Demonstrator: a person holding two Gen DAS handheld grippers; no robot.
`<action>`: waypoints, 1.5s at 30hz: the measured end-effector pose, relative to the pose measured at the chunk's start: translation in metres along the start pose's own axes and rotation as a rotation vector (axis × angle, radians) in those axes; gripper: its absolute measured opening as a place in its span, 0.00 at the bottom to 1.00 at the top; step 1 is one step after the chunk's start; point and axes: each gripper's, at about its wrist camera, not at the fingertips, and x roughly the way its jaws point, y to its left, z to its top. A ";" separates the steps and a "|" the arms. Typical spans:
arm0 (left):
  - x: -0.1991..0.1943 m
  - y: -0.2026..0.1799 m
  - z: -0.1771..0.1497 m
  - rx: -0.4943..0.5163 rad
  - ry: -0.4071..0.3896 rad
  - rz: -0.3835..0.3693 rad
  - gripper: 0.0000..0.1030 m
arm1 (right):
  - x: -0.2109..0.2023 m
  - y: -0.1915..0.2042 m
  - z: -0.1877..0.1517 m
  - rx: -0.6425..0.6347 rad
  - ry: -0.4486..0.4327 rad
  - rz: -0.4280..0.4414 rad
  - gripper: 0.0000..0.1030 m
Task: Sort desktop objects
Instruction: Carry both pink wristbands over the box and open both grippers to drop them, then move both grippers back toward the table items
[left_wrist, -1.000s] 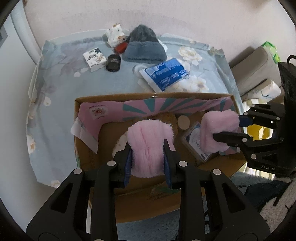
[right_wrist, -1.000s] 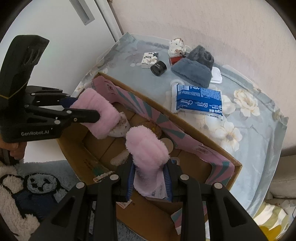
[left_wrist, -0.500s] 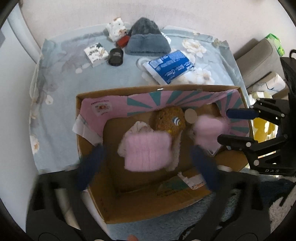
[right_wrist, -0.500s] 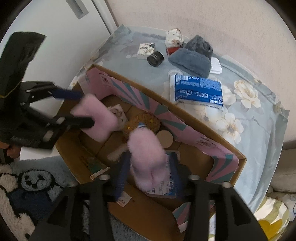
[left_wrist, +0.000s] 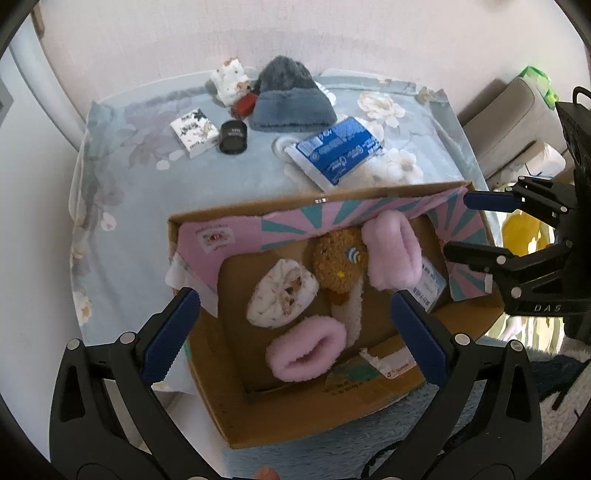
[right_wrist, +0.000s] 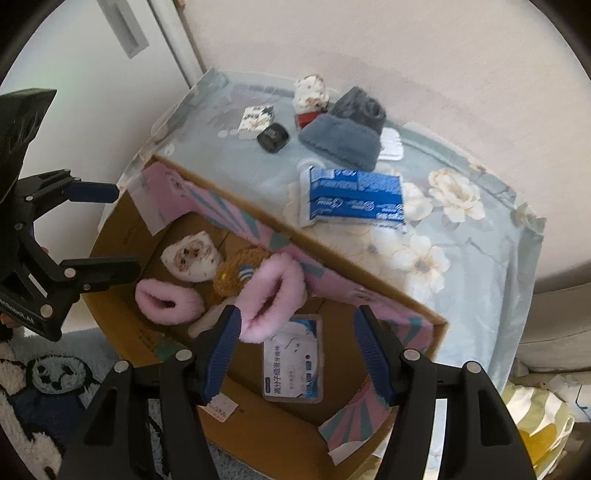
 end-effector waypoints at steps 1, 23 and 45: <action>-0.002 0.001 0.002 0.001 -0.007 -0.001 0.99 | -0.003 -0.002 0.001 0.006 -0.009 -0.010 0.57; -0.023 0.041 0.044 0.067 -0.091 -0.006 1.00 | -0.026 -0.026 0.013 0.178 -0.104 -0.086 0.57; 0.113 0.139 0.165 -0.244 0.038 0.005 0.96 | 0.052 -0.063 0.159 0.323 -0.191 0.007 0.57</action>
